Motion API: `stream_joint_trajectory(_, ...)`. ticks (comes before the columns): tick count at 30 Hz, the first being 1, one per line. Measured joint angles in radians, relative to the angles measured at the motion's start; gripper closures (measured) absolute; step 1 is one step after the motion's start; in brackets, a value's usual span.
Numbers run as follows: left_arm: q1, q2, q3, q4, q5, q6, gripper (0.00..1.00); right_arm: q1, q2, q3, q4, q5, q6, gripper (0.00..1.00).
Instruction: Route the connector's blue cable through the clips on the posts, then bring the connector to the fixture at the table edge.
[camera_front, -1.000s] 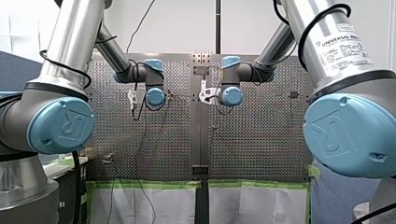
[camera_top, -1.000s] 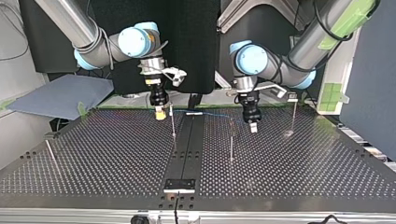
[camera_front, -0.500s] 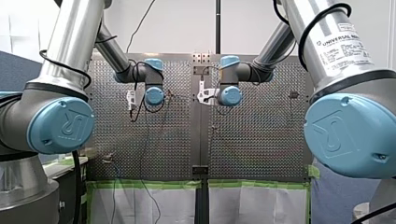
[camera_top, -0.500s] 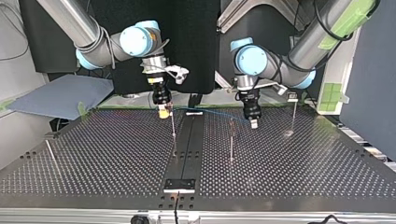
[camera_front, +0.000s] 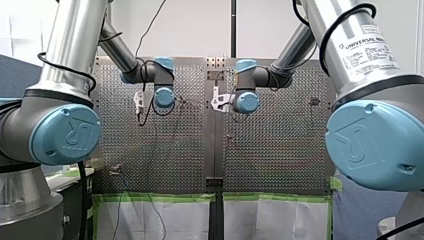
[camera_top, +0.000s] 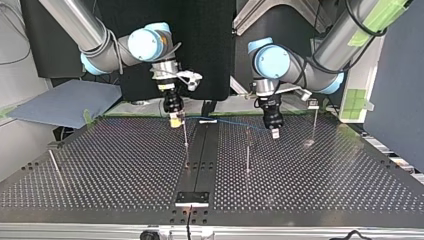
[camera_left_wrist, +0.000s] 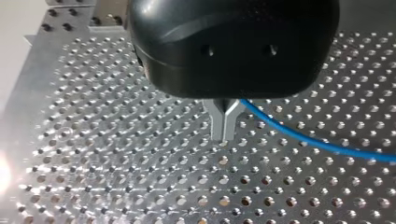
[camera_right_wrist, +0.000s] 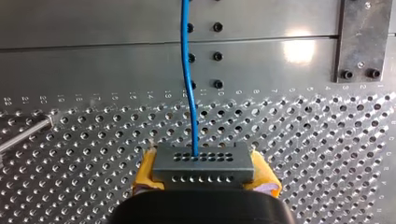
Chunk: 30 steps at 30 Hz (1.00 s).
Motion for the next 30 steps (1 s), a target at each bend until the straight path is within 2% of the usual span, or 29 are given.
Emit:
stream_joint_trajectory(8, 0.007, -0.005, 0.000, 0.039, 0.027, 0.000, 0.99, -0.005, 0.000, -0.004, 0.004, -0.001, 0.000, 1.00)
stream_joint_trajectory(18, 0.034, -0.060, 0.007, 0.100, 0.080, -0.015, 0.99, -0.011, 0.000, -0.010, 0.005, -0.002, 0.000, 1.00)
stream_joint_trajectory(30, 0.075, -0.064, 0.040, 0.090, 0.124, -0.020, 0.99, -0.033, 0.001, -0.039, 0.016, -0.004, 0.000, 1.00)
